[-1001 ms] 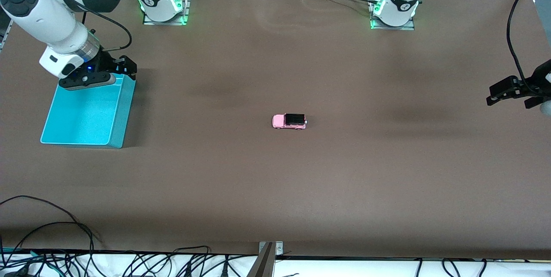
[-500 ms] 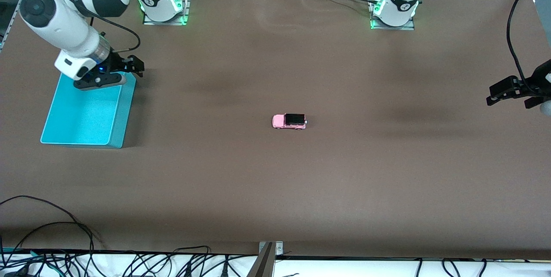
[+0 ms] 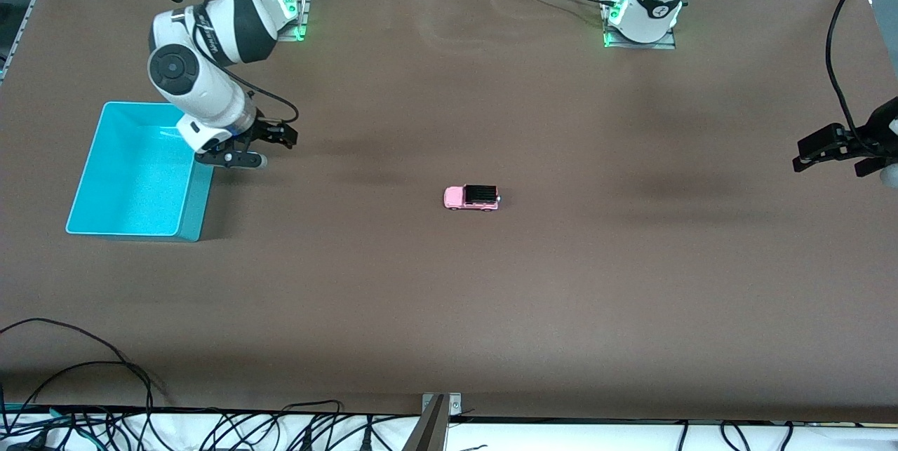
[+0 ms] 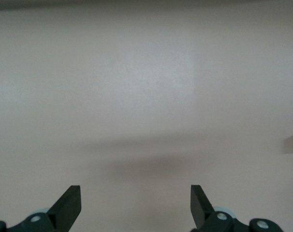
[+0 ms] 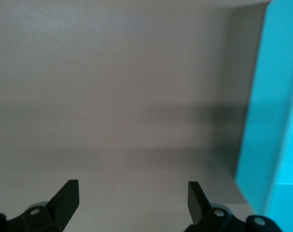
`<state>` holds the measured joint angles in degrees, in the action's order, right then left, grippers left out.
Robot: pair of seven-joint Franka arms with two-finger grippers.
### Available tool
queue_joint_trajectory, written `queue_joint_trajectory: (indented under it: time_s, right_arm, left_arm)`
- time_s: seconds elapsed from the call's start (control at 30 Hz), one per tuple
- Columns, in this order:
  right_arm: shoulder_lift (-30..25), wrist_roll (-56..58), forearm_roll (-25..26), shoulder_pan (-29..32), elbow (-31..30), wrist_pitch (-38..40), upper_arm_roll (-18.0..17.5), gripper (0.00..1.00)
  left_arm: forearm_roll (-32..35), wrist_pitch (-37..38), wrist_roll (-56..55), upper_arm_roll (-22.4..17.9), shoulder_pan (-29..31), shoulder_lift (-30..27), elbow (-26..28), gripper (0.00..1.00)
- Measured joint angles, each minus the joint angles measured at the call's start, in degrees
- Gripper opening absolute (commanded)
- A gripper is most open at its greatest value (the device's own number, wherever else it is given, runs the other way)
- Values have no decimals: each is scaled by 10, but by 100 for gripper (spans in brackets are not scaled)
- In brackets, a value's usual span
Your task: Wind and store pink jeep toy
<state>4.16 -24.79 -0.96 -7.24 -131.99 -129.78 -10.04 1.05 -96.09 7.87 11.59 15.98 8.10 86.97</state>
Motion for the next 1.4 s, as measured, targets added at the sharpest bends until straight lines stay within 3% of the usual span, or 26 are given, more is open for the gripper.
queue_joint_trajectory:
  time_s: [0.53, 0.87, 1.1, 1.4]
  right_arm:
    - [103, -357, -15, -110, 30, -94, -2, 100]
    - [181, -594, -16, -158, 148, -79, -2, 100]
    - [245, -672, -16, -164, 247, -33, 0, 100]
    - [271, -784, -16, -191, 299, -25, 0, 100]
  left_arm:
    - [0, 0, 0, 0, 0, 0, 0, 100]
    - [0, 0, 0, 0, 0, 0, 0, 100]
    - [0, 0, 0, 0, 0, 0, 0, 100]
    - [0, 0, 0, 0, 0, 0, 0, 100]
